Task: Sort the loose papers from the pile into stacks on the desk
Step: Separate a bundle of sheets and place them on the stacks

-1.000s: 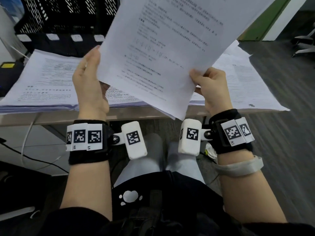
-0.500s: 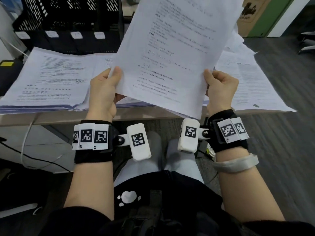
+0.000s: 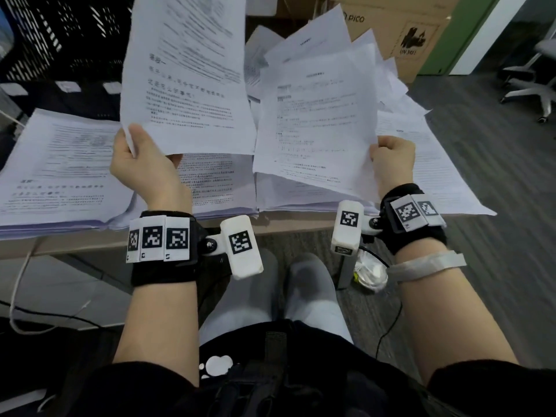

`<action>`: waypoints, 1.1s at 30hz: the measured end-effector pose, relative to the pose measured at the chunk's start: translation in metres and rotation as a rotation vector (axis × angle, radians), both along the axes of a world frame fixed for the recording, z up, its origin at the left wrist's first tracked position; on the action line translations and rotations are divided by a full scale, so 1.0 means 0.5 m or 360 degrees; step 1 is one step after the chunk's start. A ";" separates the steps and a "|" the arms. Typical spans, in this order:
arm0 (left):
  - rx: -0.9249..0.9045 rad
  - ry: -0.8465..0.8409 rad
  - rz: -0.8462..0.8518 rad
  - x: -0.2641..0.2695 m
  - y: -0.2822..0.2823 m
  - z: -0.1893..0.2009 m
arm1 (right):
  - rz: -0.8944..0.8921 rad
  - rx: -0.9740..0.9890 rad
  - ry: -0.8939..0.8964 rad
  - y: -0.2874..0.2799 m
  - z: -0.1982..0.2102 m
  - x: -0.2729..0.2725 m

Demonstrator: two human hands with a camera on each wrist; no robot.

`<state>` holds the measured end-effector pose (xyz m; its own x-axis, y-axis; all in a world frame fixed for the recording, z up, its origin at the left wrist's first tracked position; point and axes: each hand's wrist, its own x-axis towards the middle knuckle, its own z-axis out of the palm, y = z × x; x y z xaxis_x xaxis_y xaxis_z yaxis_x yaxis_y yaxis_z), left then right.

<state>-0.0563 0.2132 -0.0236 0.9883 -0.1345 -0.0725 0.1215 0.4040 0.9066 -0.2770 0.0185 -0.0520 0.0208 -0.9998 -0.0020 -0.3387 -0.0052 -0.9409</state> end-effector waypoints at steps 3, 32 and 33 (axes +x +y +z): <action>-0.0042 -0.0020 0.0081 0.007 -0.011 0.007 | -0.0002 0.0034 0.0069 -0.010 -0.013 0.003; -0.0028 -0.0091 0.0121 0.069 0.131 -0.013 | 0.1005 0.0372 -0.0499 0.253 0.078 0.226; -0.0010 -0.0094 0.0117 0.072 0.142 -0.011 | 0.1025 0.0375 -0.0507 0.263 0.077 0.243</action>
